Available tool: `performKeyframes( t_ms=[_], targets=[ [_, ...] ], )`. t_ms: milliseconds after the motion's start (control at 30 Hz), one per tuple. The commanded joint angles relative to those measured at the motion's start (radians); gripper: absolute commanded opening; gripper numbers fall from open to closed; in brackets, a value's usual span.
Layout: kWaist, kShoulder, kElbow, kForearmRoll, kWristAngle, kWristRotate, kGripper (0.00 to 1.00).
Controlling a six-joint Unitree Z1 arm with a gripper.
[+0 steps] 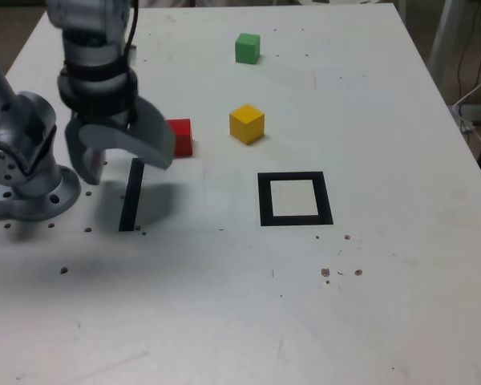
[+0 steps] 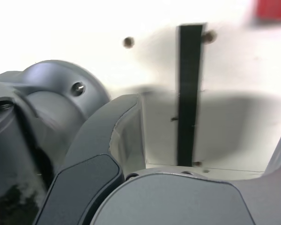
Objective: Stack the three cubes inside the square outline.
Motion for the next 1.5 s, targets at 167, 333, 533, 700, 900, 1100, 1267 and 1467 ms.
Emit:
performKeyframes(
  t_ms=[167, 333, 533, 700, 900, 1100, 1267, 1467],
  targets=[
    [0.112, 0.0, -0.027, 0.013, 0.034, 0.069, 1.0],
    [0.162, 0.008, -0.054, 0.021, 0.055, 0.111, 1.0],
    [0.179, 0.047, -0.097, 0.03, 0.071, 0.14, 0.99],
    [0.183, 0.09, -0.115, 0.021, 0.089, 0.147, 0.99],
    [0.238, 0.145, -0.123, -0.006, 0.108, 0.178, 0.99],
    [0.315, 0.206, -0.15, -0.045, 0.112, 0.239, 0.99],
    [0.365, 0.246, -0.174, -0.053, 0.113, 0.278, 0.98],
    [0.394, 0.295, -0.183, -0.064, 0.109, 0.3, 0.91]
  ],
)
